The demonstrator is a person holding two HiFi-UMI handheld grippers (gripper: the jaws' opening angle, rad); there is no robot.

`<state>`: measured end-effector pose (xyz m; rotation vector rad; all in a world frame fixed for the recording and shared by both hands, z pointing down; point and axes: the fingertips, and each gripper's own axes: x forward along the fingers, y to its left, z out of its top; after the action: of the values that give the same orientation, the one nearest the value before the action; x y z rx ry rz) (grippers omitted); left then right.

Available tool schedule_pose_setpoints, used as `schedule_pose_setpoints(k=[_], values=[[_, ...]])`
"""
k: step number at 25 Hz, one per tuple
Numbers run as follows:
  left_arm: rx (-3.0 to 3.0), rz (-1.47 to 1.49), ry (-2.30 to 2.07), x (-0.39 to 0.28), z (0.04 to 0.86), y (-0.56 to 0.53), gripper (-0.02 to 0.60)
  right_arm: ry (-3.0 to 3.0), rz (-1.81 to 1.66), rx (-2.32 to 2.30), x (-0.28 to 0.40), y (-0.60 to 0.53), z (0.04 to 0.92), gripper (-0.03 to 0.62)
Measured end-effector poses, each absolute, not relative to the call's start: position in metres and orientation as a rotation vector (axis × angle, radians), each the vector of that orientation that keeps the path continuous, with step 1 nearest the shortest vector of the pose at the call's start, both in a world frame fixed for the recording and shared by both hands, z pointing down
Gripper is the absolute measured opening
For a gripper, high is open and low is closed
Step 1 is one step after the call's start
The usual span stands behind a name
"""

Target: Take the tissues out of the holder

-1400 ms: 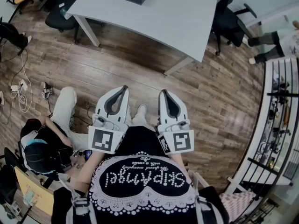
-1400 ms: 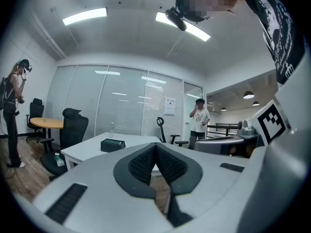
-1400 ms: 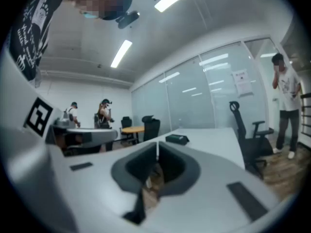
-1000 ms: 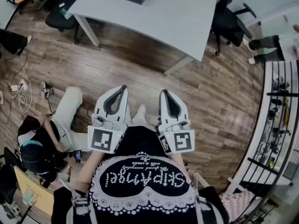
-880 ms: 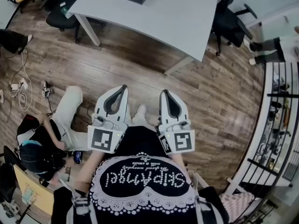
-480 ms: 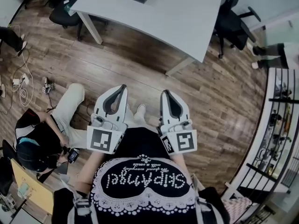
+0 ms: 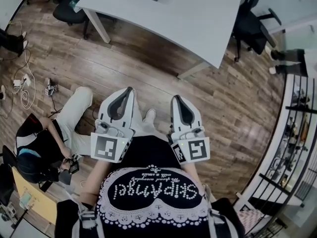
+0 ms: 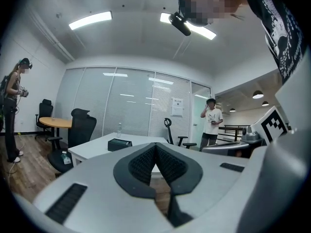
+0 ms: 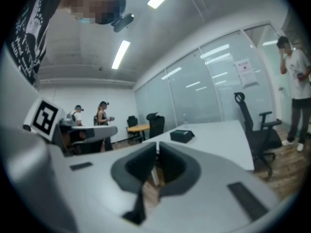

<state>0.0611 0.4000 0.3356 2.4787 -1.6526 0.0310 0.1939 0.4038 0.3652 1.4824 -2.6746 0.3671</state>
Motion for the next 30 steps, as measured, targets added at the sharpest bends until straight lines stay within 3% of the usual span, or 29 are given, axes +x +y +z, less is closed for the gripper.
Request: schedule_pose_setpoints(k=[13, 30], values=[[2.513, 0.007, -1.608, -0.021, 0.331, 0.295, 0.020, -2.697, 0.349, 1.519, 0.104, 0.303, 0.355, 0.037], [2.472, 0.024, -1.602, -0.054, 0.347, 0.231, 0.020, -2.672, 0.384, 1.528, 0.074, 0.235, 0.365, 0.037]])
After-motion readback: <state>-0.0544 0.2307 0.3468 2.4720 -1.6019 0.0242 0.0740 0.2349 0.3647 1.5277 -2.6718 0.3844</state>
